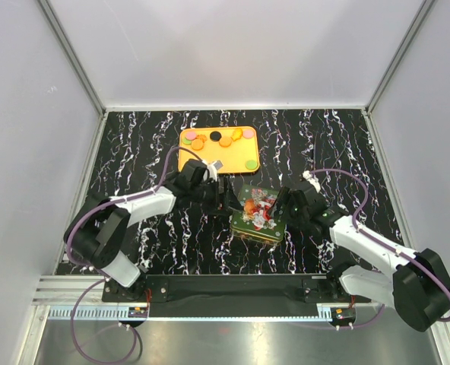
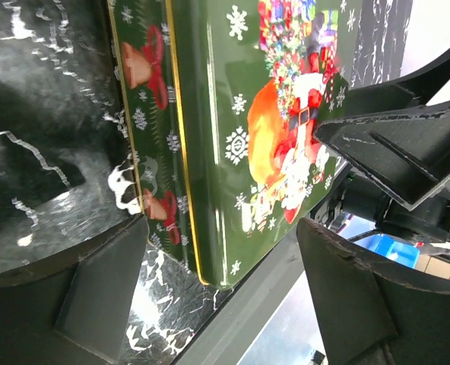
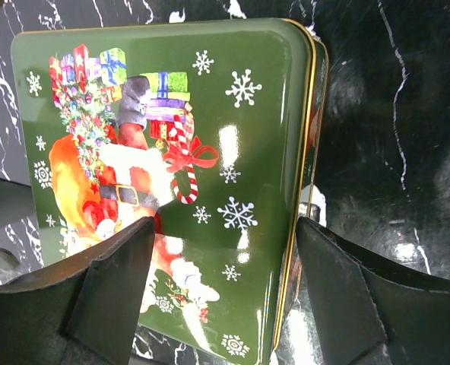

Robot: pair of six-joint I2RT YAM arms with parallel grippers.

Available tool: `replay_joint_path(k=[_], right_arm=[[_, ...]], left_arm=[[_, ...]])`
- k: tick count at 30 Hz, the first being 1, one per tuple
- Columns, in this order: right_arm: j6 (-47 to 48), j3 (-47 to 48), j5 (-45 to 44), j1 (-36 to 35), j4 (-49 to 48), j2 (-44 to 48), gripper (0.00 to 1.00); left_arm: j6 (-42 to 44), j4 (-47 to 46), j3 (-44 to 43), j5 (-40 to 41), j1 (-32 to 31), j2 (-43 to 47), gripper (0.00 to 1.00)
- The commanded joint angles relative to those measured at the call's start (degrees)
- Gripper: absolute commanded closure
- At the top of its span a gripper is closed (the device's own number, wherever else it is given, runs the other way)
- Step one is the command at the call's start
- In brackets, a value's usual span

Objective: Pack the cookies

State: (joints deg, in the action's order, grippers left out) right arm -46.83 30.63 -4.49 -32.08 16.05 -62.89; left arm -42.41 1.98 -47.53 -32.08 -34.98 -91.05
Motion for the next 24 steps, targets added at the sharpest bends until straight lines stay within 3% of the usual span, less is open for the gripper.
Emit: replay_joint_path(k=[1, 12, 19, 24], right_arm=[[-0.02, 1.45, 2.82, 0.61, 1.35, -0.74, 0.18], [1.65, 1.71, 4.32, 3.95, 3.55, 2.25, 0.18], [0.6, 0.75, 8.09, 4.12, 0.31, 0.93, 0.19], [-0.11, -0.57, 11.08, 4.04, -3.48, -2.32, 0.22]], left_arm=[[1.02, -1.71, 2.08, -2.9, 0.79, 2.71, 0.14], [-3.2, -10.85, 9.55, -5.63, 0.71, 4.38, 0.16], [-10.49, -24.46, 13.95, -7.83, -0.08, 2.45, 0.2], [-15.5, -32.64, 15.71, -8.97, -1.14, -1.67, 0.3]])
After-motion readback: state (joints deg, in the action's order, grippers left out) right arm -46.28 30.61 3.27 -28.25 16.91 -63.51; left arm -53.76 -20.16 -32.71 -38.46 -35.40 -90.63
